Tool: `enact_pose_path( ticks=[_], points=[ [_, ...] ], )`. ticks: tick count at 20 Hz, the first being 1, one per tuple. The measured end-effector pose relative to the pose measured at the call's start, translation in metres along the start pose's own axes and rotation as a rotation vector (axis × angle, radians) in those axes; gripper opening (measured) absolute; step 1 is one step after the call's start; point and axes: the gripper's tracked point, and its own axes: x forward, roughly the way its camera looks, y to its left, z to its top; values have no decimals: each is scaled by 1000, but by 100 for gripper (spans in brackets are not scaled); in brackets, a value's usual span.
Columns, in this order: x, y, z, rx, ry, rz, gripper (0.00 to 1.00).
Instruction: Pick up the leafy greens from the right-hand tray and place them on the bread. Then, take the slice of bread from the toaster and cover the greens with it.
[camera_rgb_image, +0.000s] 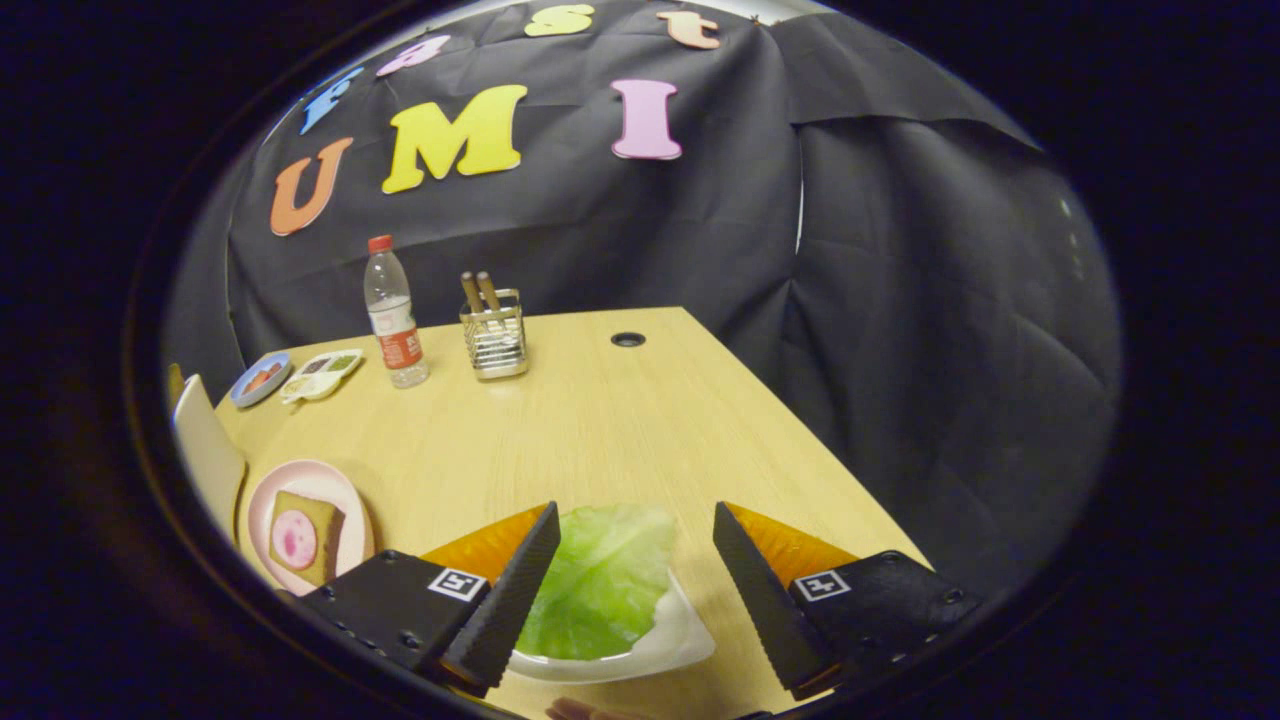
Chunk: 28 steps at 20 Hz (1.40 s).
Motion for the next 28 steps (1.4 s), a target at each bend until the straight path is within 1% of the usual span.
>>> enact_pose_path(
  ticks=[3,6,9,11,15,17,19,21,24,27,28],
  points=[
    [10,-5,-15,32,55,8,94],
    [15,1,-24,87,101,42,87],
    [19,7,-31,117,131,44,72],
    [20,6,-31,117,132,22,62],
    [16,15,-27,132,127,28,44],
    [11,24,-26,130,124,54,41],
    [7,35,-24,117,115,81,42],
    [8,40,-25,103,113,86,41],
    [16,46,-39,70,137,77,42],
    [16,46,-33,64,104,58,2],
    [13,44,-29,50,83,48,1]
  ],
)
